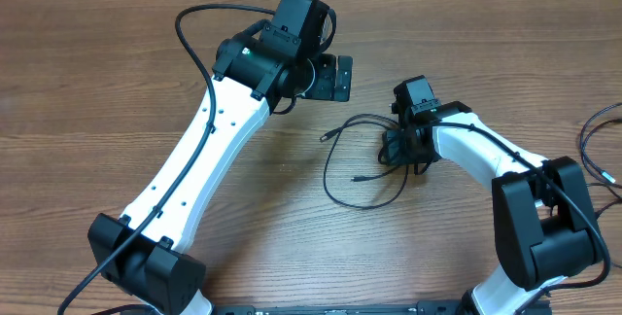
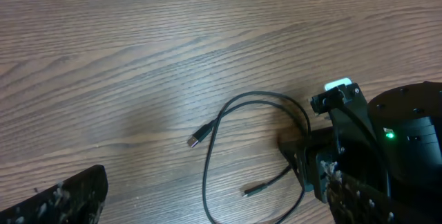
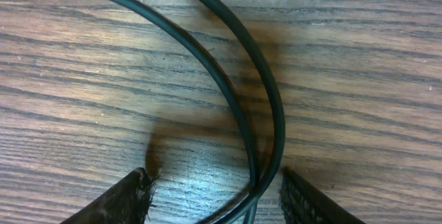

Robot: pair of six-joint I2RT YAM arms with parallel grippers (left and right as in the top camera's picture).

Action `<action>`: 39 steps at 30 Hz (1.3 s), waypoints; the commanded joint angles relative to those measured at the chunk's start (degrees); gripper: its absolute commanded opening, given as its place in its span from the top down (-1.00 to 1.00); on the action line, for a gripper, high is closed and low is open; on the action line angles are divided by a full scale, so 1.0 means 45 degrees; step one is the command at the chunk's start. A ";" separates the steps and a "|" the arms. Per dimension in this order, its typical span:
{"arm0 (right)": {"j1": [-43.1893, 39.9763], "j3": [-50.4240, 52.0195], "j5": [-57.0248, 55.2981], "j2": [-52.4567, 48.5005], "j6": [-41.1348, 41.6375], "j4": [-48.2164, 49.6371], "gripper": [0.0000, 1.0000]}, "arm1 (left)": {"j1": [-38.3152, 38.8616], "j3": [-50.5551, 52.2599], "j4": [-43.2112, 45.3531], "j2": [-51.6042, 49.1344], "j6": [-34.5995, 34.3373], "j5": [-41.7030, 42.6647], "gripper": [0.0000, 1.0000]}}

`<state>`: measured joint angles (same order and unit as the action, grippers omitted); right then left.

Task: Untangle cables
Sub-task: 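Lower the right gripper and grasp the black cable loop, then drag the grasped cable rightward toward the right table edge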

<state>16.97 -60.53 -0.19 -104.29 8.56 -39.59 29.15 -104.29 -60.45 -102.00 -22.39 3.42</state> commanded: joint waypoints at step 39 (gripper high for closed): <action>-0.1069 0.0291 -0.1603 -0.1642 0.0010 0.1554 0.92 | 0.0029 -0.0189 0.0010 0.0209 -0.0170 0.0112 -0.99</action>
<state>15.03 -61.93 -2.92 -107.04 8.58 -32.51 29.15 -104.29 -60.45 -102.00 -22.39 3.44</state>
